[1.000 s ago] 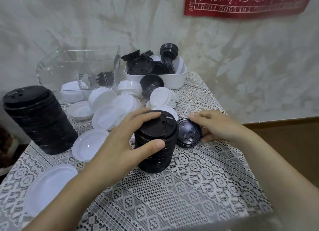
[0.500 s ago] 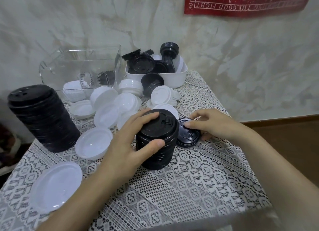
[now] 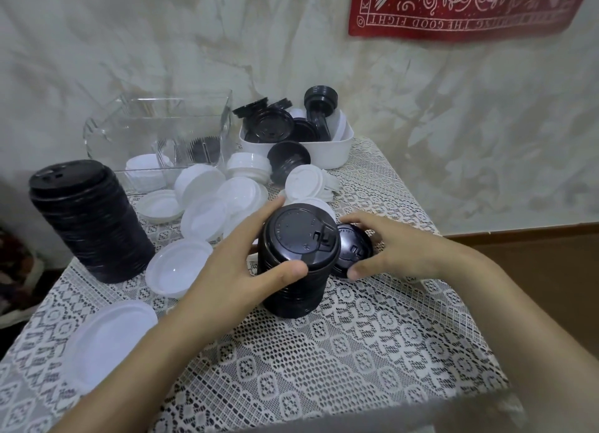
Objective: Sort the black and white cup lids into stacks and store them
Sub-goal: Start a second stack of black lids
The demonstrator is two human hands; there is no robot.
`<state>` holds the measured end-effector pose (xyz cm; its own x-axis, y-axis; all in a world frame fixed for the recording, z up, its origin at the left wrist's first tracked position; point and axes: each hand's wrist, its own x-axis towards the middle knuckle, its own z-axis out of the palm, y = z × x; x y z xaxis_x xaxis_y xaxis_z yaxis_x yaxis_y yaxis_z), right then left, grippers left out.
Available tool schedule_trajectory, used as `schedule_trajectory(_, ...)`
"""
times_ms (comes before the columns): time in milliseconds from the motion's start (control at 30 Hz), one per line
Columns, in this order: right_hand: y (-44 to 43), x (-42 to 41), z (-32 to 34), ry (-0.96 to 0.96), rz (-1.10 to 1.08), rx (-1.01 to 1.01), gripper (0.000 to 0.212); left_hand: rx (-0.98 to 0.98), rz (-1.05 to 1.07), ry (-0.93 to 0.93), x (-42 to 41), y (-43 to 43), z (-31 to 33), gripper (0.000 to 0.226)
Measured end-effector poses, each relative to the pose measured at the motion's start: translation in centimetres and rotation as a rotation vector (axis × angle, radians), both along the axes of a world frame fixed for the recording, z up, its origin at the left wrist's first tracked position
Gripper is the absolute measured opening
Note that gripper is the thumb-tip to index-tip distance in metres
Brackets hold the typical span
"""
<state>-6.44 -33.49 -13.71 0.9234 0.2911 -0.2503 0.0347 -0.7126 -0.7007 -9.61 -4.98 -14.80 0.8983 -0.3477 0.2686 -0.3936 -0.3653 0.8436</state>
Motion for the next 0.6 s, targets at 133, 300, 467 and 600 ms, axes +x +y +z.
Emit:
schedule_trajectory(133, 0.29, -0.09, 0.09, -0.054, -0.004, -0.077, 0.094, -0.009, 0.018, 0.009, -0.04, -0.24, 0.17, 0.083)
schedule_trajectory(300, 0.56, 0.17, -0.29, -0.067, 0.018, -0.181, 0.108, -0.029, 0.061, -0.005, 0.12, -0.24, -0.01, 0.073)
schedule_trajectory(467, 0.71, 0.52, -0.67, -0.094, 0.025, -0.209, 0.106, -0.022, 0.039, -0.005, 0.15, -0.17, -0.09, 0.085)
schedule_trajectory(600, 0.53, 0.34, -0.54, -0.085, 0.021, -0.205, 0.1, -0.025, 0.011, -0.037, 0.13, -0.45, 0.52, 0.106)
